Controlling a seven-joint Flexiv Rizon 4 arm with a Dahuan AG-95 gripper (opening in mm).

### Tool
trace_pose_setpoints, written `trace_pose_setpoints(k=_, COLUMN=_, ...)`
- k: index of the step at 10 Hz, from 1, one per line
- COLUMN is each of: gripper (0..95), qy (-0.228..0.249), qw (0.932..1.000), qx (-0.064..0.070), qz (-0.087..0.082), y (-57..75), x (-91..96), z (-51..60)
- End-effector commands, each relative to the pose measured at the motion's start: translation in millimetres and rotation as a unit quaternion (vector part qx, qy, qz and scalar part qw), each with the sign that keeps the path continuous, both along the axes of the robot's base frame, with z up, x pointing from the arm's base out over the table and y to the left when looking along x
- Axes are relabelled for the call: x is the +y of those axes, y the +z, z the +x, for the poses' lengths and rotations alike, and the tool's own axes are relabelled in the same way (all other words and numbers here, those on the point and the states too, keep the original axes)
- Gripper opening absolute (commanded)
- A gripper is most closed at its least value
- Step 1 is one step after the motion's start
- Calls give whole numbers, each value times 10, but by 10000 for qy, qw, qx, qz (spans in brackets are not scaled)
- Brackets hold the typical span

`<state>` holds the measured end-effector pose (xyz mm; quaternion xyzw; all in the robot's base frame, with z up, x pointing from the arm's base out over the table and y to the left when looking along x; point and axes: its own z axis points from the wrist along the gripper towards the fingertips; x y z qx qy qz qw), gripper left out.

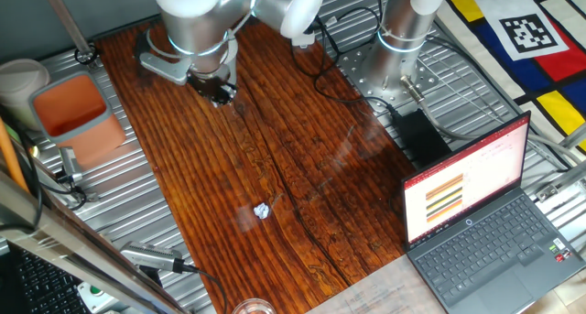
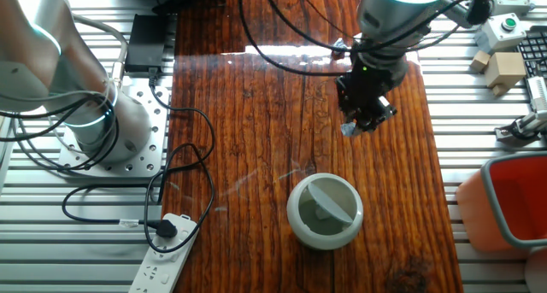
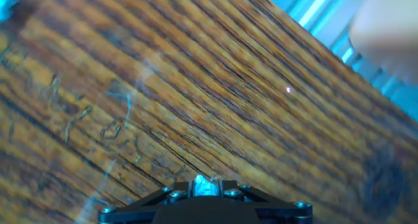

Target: Put the garbage in the trash can

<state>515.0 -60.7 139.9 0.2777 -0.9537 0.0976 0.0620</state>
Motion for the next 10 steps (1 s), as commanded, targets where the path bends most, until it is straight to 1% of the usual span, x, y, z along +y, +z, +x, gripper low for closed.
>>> trace_pose_setpoints(k=1, gripper=0, qy=675, qw=9974, qx=230, qz=58, y=287, x=-603, z=-70)
trace_pose_setpoints(k=2, gripper=0, qy=796, qw=9965, qx=257, qz=82, y=369, x=-805, z=-127)
trace_pose_setpoints(k=4, gripper=0, qy=960, qw=9948, qx=309, qz=113, y=444, x=-1019, z=-221)
trace_pose_setpoints(k=5, gripper=0, qy=1033, qw=9941, qx=308, qz=130, y=438, x=-1095, z=-278)
trace_pose_setpoints(k=7, gripper=0, qy=1127, qw=9930, qx=292, qz=191, y=378, x=-1174, z=-352)
trace_pose_setpoints(k=9, gripper=0, qy=1196, qw=9921, qx=276, qz=240, y=283, x=-1221, z=-378)
trace_pose_setpoints(k=10, gripper=0, qy=1222, qw=9919, qx=248, qz=260, y=226, x=-1245, z=-390)
